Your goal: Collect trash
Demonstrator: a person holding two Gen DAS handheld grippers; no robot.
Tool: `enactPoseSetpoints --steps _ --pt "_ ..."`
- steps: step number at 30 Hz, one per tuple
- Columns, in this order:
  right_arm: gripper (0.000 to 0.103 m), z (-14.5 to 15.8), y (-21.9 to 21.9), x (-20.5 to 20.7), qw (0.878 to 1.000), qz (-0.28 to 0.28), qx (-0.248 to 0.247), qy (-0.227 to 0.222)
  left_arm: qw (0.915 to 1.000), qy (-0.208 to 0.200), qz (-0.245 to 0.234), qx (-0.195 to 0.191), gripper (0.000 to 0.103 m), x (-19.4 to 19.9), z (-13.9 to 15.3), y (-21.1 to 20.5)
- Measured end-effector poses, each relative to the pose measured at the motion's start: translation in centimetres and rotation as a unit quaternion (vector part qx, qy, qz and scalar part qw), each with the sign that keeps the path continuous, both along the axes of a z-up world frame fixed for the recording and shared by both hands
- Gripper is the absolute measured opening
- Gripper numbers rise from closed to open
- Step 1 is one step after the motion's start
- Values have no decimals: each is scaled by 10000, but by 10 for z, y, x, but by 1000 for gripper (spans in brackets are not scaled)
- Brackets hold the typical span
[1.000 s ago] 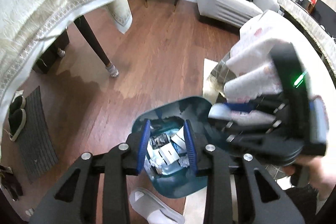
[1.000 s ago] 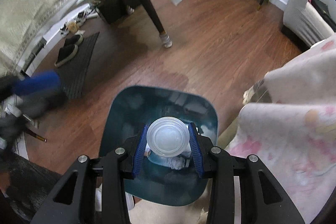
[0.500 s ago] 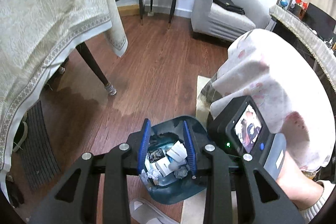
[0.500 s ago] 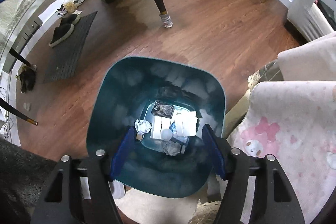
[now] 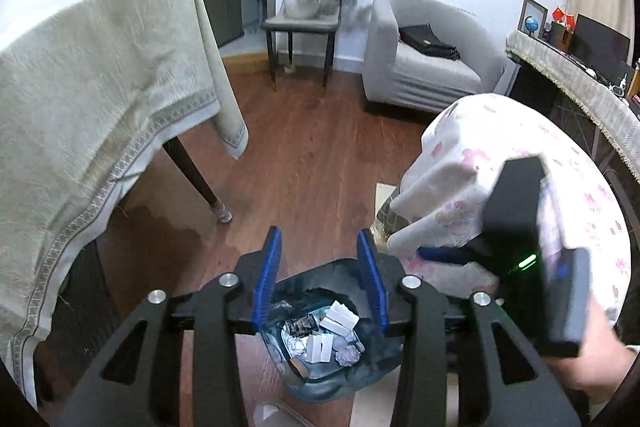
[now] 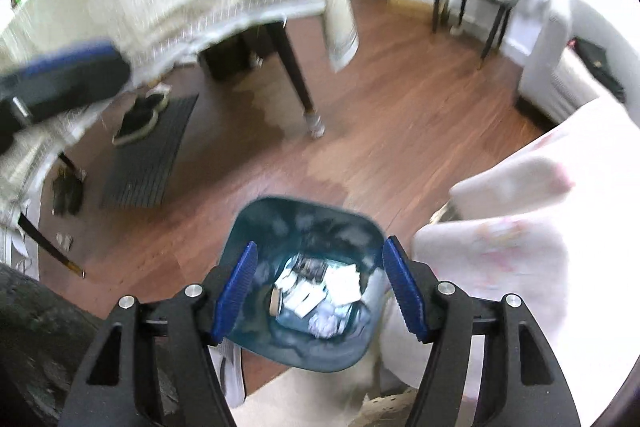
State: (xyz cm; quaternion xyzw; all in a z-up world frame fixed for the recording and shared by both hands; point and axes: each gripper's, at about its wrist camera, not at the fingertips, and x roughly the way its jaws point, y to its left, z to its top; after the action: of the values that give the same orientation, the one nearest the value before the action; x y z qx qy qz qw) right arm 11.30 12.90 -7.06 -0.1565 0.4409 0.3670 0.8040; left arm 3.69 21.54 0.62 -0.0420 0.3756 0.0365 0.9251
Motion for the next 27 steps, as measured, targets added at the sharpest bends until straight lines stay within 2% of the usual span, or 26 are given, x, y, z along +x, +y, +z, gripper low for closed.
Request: enactPoseSetpoints --steps 3,5,8,9,11,12,15,16,17,20,22,25,27 --pt "66 28 -21 -6 9992 -174 151 -325 9999 -124 68 27 55 -9 2 -5" --pt "66 42 -39 -11 9980 -315 253 -477 9997 -200 100 122 68 -15 2 -13" --pt "67 59 -65 -16 9951 -619 384 -666 9997 -239 79 57 74 -21 2 -25" --pt "69 65 -77 -18 9931 -769 429 -772 9996 -274 85 68 77 -22 3 -28" --pt "81 72 -98 -24 9887 -1067 452 -949 9989 -401 129 182 90 -26 5 -35" --pt "83 76 -113 -27 9853 -1268 501 -1034 9986 -454 154 236 93 -29 5 -38" --pt "84 79 -151 -36 9751 -1803 630 -1129 9979 -430 286 397 97 -39 0 -47" --pt "85 78 -166 -41 9700 -2022 643 -1183 9977 -389 360 422 97 -43 -2 -50" --pt "91 76 -180 -45 9660 -2186 661 -1212 9976 -393 399 419 97 -48 -4 -53" --pt "93 68 -210 -59 9571 -2529 562 -1294 9969 -381 560 399 98 -57 -4 -60" --pt "94 66 -227 -67 9516 -2694 561 -1372 9976 -443 474 222 98 -61 -2 -65" --pt "97 67 -258 -79 9421 -2969 672 -1409 9963 -541 493 451 99 -63 8 -78" --pt "98 68 -273 -89 9363 -3117 662 -1474 9965 -599 409 418 99 -66 15 -84"
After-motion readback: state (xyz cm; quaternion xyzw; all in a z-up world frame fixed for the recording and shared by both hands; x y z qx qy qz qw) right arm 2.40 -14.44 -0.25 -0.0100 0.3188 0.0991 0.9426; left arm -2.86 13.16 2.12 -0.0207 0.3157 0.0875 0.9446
